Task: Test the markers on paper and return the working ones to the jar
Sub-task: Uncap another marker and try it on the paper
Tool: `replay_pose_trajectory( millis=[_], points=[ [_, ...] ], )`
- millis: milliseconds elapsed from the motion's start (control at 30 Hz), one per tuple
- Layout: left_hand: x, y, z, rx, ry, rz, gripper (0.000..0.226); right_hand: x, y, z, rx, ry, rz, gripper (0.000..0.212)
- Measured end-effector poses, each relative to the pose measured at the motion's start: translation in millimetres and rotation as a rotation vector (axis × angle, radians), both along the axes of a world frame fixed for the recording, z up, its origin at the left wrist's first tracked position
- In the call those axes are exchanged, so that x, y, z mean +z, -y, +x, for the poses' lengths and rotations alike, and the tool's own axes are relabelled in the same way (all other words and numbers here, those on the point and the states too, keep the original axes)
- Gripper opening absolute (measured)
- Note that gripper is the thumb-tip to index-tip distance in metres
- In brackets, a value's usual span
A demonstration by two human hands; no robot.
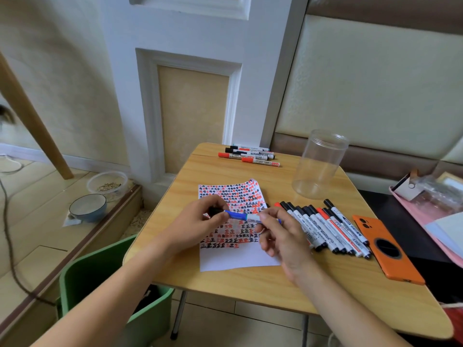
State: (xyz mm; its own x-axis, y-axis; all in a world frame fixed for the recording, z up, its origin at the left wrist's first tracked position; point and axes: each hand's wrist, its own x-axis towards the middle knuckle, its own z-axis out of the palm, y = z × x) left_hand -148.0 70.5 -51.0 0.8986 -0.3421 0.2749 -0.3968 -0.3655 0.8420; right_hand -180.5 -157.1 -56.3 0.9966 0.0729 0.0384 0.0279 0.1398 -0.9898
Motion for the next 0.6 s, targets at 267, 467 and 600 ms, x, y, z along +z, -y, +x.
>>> replay_pose_trajectory(
  millis=[267,467,600],
  points=[
    [-1,20,-9,-0.089,-0.172,-0.289,0.026,-1,-3,-3,0.050,0.103,-0.252,0.008],
    [-1,22,-9,-0.099,-0.169,-0.325,0.011,2,-4,-5,0.064,0.113,-0.274,0.011],
    [-5,22,-8,-0.103,-0.155,-0.329,0.012,2,-5,-5,0.055,0.116,-0.279,0.012]
  ],
)
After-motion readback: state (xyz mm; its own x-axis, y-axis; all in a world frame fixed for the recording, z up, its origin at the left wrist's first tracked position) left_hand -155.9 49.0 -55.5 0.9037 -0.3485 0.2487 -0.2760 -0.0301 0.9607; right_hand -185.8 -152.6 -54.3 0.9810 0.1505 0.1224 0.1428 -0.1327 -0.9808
